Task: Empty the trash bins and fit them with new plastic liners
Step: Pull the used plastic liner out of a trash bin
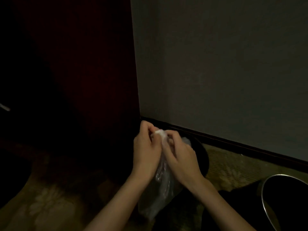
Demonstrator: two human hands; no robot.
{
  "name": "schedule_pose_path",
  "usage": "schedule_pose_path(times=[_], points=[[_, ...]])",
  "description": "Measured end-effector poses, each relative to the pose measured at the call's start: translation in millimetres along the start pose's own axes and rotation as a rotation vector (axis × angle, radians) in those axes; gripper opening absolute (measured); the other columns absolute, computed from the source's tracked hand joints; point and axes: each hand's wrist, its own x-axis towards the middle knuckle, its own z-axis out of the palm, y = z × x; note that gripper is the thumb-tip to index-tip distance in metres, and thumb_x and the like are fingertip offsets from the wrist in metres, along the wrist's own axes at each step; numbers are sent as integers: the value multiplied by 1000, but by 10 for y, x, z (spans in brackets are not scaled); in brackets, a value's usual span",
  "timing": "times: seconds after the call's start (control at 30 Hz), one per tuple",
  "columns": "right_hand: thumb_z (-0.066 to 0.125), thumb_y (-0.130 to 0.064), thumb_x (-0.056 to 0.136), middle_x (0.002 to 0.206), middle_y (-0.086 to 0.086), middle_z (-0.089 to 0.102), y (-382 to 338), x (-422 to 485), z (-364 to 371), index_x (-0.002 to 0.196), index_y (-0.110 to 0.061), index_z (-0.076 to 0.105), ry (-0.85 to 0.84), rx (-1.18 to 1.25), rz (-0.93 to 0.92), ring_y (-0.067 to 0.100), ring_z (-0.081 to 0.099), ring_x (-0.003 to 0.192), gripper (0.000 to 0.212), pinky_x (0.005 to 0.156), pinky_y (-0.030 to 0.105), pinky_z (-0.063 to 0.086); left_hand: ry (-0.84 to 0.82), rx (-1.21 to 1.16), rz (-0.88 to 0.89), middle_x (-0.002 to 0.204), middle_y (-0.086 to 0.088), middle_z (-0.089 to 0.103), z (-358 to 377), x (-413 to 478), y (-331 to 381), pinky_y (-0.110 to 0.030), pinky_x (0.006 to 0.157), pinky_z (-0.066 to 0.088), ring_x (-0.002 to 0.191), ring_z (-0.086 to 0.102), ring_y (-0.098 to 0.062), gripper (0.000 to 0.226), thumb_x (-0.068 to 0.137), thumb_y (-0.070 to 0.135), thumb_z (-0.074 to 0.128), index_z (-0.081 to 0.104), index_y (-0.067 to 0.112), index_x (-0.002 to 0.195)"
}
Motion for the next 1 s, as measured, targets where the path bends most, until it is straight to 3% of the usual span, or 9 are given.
schedule_pose_path(times=[0.17,0.33,0.5,0.67,0.73,0.83,1.0], points=[[34,-40,103,82,-10,64,-379,298,-351,106,-30,52,16,-234,18,5,61,69,20,60,35,53,2,21,20,97,21,60,-35,63,415,-9,66,49,85,63,3,28,95,17,58,51,44,92],[56,-37,99,73,-8,65,-1265,482,-1227,95,-23,58,202,-352,47,5,61,59,15,47,22,43,-49,64,-8,98,16,62,-166,97,1647,-10,70,49,91,61,4,19,98,23,53,56,42,100],[60,-31,98,72,-9,64,-2478,746,-2430,96,-22,53,227,-389,12,6,61,55,11,44,16,31,-26,22,34,101,15,62,-451,104,3356,-17,77,53,94,61,1,18,99,21,53,59,38,102],[45,-33,100,104,-11,65,-3823,920,-3552,124,-31,42,81,-273,-81,3,64,79,24,59,8,34,121,48,148,94,13,59,-965,106,5089,-14,70,50,88,61,-2,25,94,7,54,60,31,93],[49,-28,99,102,-12,65,-4306,979,-3905,125,-30,44,50,-204,-166,3,62,78,27,58,4,34,204,99,179,92,15,56,-1245,79,5629,-14,68,48,86,59,-2,28,91,3,56,57,31,87],[51,-27,98,93,-15,60,-4947,1017,-4182,122,-34,45,-11,-140,-244,2,58,72,25,55,8,39,319,155,160,93,18,50,-1686,-10,6183,-12,67,47,85,56,1,31,88,2,57,53,32,81],[51,-27,99,91,-17,57,-5790,940,-4043,116,-36,48,-115,-25,-334,-1,55,76,20,58,12,40,469,169,81,97,11,48,-2492,-288,6559,-10,67,44,85,52,5,26,87,1,54,52,26,83]])
